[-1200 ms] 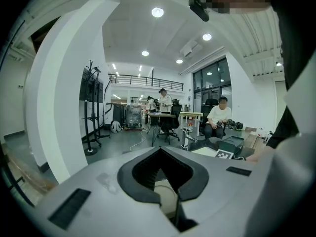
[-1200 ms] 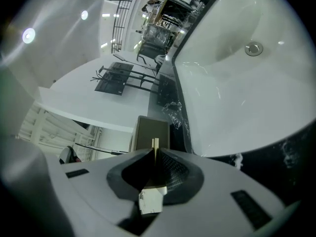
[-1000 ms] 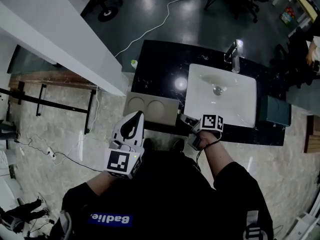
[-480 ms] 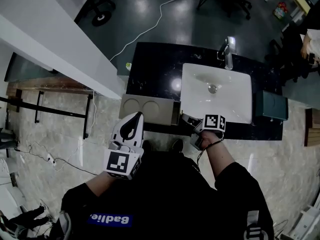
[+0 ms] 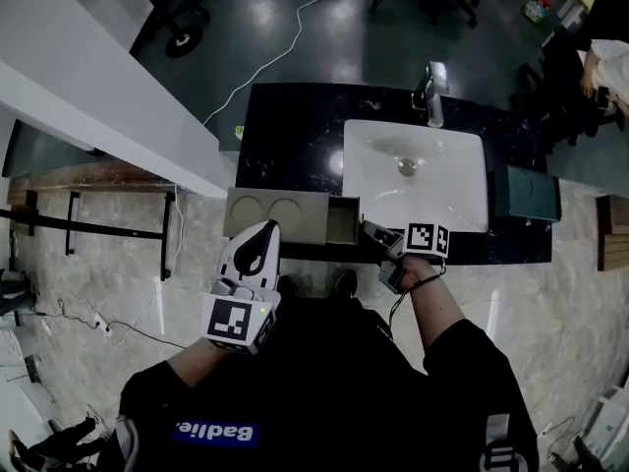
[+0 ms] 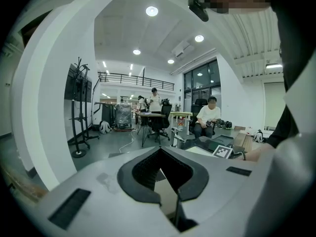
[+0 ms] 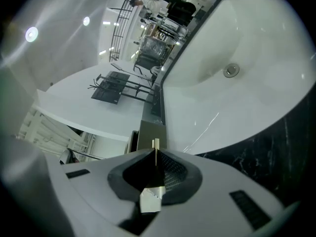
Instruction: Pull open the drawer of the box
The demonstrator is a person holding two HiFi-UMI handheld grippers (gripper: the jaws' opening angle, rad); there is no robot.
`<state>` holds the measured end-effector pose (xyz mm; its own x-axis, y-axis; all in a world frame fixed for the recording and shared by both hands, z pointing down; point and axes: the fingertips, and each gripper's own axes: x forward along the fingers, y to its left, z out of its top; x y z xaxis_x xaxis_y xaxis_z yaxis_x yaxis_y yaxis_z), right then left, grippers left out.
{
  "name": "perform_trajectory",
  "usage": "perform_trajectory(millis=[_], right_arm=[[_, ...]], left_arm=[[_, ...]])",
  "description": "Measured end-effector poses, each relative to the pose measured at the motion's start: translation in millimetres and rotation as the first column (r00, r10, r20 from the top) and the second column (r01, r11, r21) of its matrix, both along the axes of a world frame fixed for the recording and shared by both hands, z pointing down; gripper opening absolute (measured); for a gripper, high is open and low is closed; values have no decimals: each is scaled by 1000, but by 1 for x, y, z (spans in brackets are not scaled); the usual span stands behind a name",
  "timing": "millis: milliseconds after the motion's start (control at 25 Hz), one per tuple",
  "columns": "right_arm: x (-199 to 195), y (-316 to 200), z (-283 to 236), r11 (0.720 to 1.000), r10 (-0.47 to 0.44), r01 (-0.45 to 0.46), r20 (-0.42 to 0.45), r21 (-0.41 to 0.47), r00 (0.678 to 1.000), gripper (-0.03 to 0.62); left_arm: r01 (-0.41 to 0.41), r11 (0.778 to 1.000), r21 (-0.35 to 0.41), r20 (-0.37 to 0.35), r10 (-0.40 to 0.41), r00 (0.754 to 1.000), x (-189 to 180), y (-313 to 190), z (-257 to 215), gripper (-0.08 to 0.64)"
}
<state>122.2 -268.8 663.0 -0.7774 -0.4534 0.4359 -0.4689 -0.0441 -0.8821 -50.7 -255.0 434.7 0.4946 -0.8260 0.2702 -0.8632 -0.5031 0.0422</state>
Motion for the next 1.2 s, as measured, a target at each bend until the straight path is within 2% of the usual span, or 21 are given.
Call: perform_trajectory(millis=[200, 640, 960, 1080, 1200], right_arm=[[16, 2, 1, 999, 33, -33, -6, 1, 999, 26], [33, 5, 0, 998, 70, -70, -17, 10, 997, 26], [32, 10, -8, 996, 8, -2, -70, 89, 998, 28], [44, 13, -11, 994, 36, -26, -89, 105, 995, 28], [63, 15, -16, 988, 67, -43, -160, 151, 985, 28]], left_arm=[[-27, 1000, 7, -13, 27, 1000, 10, 2, 3, -14], [-7, 1000, 2, -9, 7, 1000, 19, 10, -1, -15], [4, 1000, -2, 5, -4, 1000, 30, 20, 0, -15], [10, 1000, -12, 10, -10, 1000, 37, 24, 4, -14], [16, 1000, -17, 12, -15, 1000, 41, 28, 7, -14]])
